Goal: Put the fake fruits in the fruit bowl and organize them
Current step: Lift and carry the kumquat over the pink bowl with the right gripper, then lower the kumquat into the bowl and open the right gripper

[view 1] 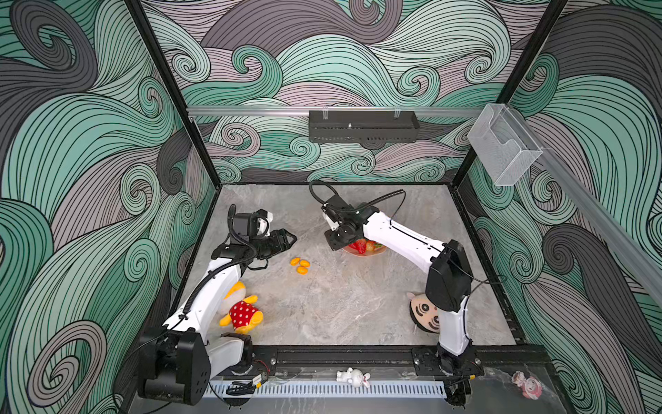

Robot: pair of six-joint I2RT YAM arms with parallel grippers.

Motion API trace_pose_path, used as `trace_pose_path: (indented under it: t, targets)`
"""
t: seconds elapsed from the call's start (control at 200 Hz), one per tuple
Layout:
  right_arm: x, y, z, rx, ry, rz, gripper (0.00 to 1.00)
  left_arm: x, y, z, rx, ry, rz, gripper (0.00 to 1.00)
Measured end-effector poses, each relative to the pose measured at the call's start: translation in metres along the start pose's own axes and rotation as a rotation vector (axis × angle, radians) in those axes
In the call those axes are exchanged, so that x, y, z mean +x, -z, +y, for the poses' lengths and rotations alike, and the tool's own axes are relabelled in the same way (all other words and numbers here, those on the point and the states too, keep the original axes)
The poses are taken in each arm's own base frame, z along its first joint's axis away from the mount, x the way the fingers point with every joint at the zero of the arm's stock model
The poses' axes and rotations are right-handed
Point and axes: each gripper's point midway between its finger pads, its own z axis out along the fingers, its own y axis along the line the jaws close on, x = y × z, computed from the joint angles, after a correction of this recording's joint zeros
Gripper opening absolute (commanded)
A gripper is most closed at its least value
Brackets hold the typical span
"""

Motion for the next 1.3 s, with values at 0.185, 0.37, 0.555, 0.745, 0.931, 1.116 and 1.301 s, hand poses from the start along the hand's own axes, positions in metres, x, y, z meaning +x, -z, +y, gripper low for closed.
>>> trace_pose_path:
  t: [0.185, 0.37, 0.555, 0.745, 0.931, 1.116, 1.301]
  targets:
    - [0.008, 0.003, -0.039, 0.025, -0.074, 0.009, 0.2, 0.005, -0.014, -0.03, 0.031, -0.091, 0.052, 0.67]
    - [0.011, 0.004, -0.082, 0.053, -0.165, 0.016, 0.2, 0.01, -0.035, -0.063, 0.069, -0.154, 0.111, 0.67]
    - [0.009, 0.004, -0.12, 0.087, -0.241, 0.007, 0.19, 0.009, -0.06, -0.096, 0.107, -0.206, 0.155, 0.67]
    - [0.009, -0.01, -0.137, 0.105, -0.273, 0.031, 0.19, 0.009, -0.083, -0.11, 0.117, -0.224, 0.191, 0.67]
    - [0.011, -0.034, -0.141, 0.112, -0.273, 0.076, 0.21, 0.006, -0.093, -0.112, 0.115, -0.225, 0.202, 0.67]
    - [0.012, -0.043, -0.143, 0.115, -0.272, 0.097, 0.27, 0.008, -0.095, -0.11, 0.109, -0.221, 0.21, 0.67]
    - [0.011, -0.042, -0.143, 0.112, -0.272, 0.097, 0.36, 0.009, -0.095, -0.109, 0.106, -0.219, 0.215, 0.67]
